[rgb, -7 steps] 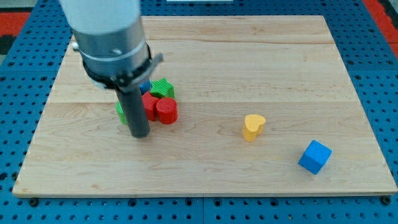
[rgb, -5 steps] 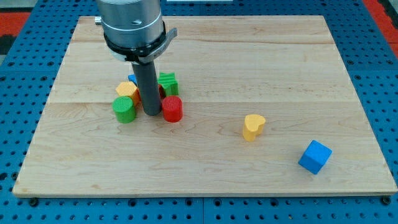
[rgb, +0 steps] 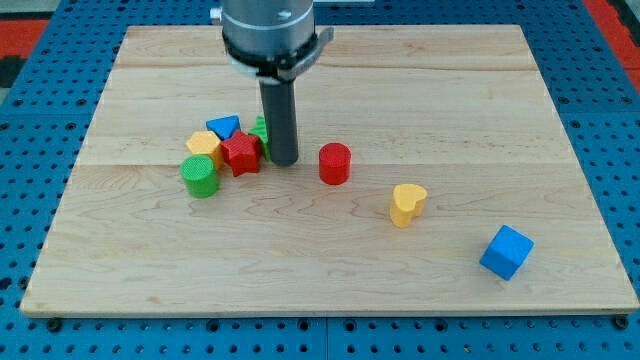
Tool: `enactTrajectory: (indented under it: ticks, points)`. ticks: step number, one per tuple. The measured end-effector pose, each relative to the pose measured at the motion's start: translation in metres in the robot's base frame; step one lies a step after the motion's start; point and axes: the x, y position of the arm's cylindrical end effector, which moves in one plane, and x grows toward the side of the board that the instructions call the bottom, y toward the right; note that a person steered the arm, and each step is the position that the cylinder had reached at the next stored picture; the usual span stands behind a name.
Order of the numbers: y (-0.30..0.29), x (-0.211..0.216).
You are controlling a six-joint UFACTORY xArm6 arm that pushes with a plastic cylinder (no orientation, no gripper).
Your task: Push the red circle and green star in opposite directions
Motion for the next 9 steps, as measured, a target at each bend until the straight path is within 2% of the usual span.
enactTrajectory:
  ticks: [1, 4, 5, 7, 8, 9]
  points:
    - [-0.016, -0.036]
    - [-0.102, -0.078]
    - [-0.117, -0.065]
    - [-0.145, 0.011]
    - [-0.113, 0.013]
    - [-0.096, -0.015]
